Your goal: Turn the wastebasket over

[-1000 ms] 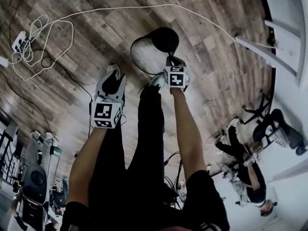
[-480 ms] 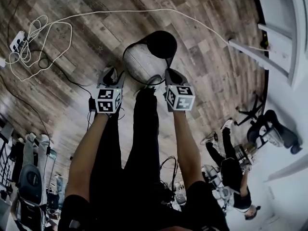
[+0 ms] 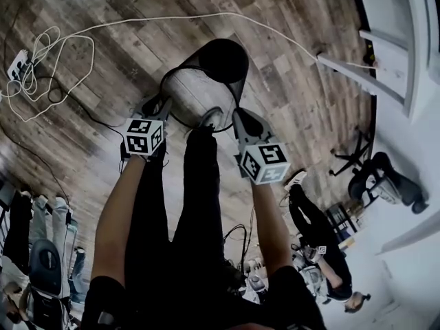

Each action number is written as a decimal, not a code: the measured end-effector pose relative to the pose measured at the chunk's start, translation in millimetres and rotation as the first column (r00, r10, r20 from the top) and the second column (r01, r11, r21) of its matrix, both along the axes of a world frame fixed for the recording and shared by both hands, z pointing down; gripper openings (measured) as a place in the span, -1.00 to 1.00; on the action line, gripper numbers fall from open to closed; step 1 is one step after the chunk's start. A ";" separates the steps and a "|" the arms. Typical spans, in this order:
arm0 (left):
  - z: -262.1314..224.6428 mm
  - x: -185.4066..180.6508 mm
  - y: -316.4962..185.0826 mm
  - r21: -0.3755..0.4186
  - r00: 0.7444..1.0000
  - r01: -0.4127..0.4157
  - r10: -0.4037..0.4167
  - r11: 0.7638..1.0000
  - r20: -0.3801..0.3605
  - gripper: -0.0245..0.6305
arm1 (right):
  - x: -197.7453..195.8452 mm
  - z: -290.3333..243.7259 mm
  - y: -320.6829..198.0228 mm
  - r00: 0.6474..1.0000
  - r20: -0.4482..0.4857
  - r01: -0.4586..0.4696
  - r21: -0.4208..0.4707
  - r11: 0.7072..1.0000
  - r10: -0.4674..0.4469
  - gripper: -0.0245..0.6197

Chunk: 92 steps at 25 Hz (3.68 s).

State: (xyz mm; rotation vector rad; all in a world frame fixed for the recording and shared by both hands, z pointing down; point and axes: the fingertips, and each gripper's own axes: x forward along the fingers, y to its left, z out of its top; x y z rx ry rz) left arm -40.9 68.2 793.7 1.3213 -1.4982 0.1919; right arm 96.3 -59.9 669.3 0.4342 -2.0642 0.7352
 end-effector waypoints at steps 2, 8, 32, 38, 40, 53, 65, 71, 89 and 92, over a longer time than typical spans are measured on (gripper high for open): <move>-2.2 0.6 -3.2 0.003 1.000 -0.001 0.001 1.000 0.012 -0.60 | 3.6 6.2 -2.7 1.000 0.000 -0.011 -0.009 1.000 0.011 -0.77; -1.6 1.4 1.3 -0.022 1.000 0.018 -0.018 1.000 0.015 -0.64 | 24.3 53.9 -6.9 0.995 -0.016 -0.104 -0.104 0.989 0.103 -0.77; 147.9 36.3 -5.3 -0.237 0.983 -0.132 0.157 0.962 0.090 -0.70 | 102.8 270.5 28.5 0.909 -0.200 -0.411 -0.279 0.868 0.366 -0.77; 174.1 33.6 -7.3 -0.254 0.975 -0.156 0.191 0.955 0.117 -0.70 | 104.4 301.8 35.3 0.898 -0.225 -0.433 -0.289 0.854 0.379 -0.77; 179.8 33.4 -7.0 -0.260 0.975 -0.152 0.187 0.954 0.117 -0.70 | 104.6 308.5 35.7 0.896 -0.235 -0.435 -0.283 0.855 0.378 -0.77; 195.0 26.1 -2.8 -0.269 0.985 -0.108 0.139 0.957 0.100 -0.71 | 96.4 316.4 35.5 0.889 -0.235 -0.445 -0.251 0.859 0.392 -0.77; 179.4 15.2 7.6 -0.347 0.970 -0.127 0.190 0.929 0.154 -0.52 | 102.5 298.7 35.8 0.874 -0.275 -0.464 -0.217 0.859 0.402 -0.51; 125.2 15.1 16.4 -0.333 0.954 -0.167 0.237 0.928 0.182 -0.64 | 98.3 243.5 39.5 0.872 -0.256 -0.470 -0.201 0.860 0.417 -0.51; -264.8 3.4 -35.9 0.168 0.928 -0.113 0.044 0.979 0.370 -0.82 | 52.5 -72.9 8.1 0.871 0.059 -0.484 -0.065 0.872 0.488 -0.81; -330.5 17.2 -27.8 0.226 0.928 -0.100 0.008 0.969 0.372 -0.82 | 51.4 -137.5 12.8 0.875 0.126 -0.467 -0.038 0.884 0.468 -0.82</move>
